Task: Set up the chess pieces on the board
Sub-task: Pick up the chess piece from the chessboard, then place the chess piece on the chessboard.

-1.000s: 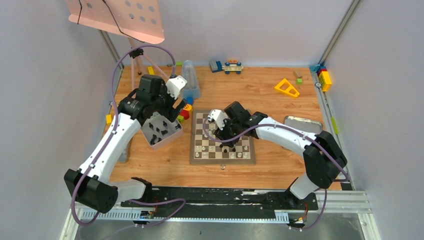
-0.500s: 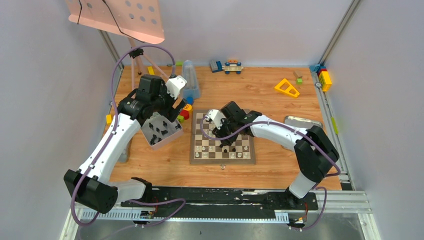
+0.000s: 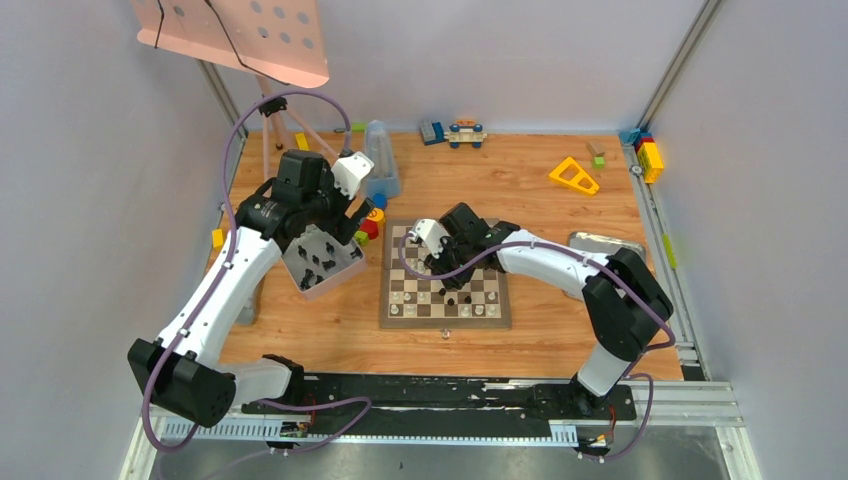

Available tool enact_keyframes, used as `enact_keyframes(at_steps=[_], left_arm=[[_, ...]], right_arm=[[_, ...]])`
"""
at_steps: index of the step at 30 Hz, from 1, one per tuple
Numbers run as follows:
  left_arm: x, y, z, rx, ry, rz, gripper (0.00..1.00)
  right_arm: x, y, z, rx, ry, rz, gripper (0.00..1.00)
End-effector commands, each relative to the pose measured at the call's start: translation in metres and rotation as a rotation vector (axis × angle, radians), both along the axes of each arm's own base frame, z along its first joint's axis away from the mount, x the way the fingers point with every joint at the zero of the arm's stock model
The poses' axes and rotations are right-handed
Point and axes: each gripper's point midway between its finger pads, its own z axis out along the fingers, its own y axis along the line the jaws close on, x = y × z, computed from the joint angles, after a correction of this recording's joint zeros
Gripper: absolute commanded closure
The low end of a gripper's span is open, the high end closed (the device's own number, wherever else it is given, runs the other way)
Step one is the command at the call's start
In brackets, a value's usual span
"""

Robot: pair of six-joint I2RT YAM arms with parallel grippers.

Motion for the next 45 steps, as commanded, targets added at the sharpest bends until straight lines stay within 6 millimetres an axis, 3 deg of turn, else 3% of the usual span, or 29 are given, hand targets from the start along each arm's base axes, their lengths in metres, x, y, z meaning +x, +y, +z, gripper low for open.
enact_keyframes(at_steps=[1, 6, 12, 16, 21, 31, 37, 45], left_arm=[[0.002, 0.002, 0.012, -0.009, -0.052, 0.003, 0.0], [0.002, 0.003, 0.011, -0.004, -0.052, 0.003, 0.0], [0.001, 0.003, 0.011, -0.003, -0.054, 0.003, 0.0], [0.001, 0.003, 0.01, -0.006, -0.052, 0.002, 0.0], [0.001, 0.001, 0.01, -0.014, -0.049, -0.002, 0.0], [0.003, -0.002, 0.012, -0.023, -0.046, -0.005, 0.0], [0.005, -0.002, 0.013, -0.022, -0.047, -0.007, 0.0], [0.005, -0.003, 0.012, -0.022, -0.045, -0.009, 0.0]], right_arm=[[0.016, 0.011, 0.011, 0.034, -0.046, -0.006, 0.72], [0.017, 0.008, 0.012, 0.031, -0.051, -0.014, 0.84], [0.027, -0.016, 0.034, 0.041, -0.083, -0.066, 0.94], [0.043, -0.04, 0.051, 0.048, -0.125, -0.125, 0.96], [0.078, -0.071, 0.063, 0.055, -0.16, -0.223, 0.97], [0.14, -0.101, 0.048, 0.045, -0.125, -0.372, 0.96], [0.154, -0.099, 0.038, 0.04, -0.109, -0.383, 0.96], [0.157, -0.095, 0.023, 0.035, -0.071, -0.383, 0.96]])
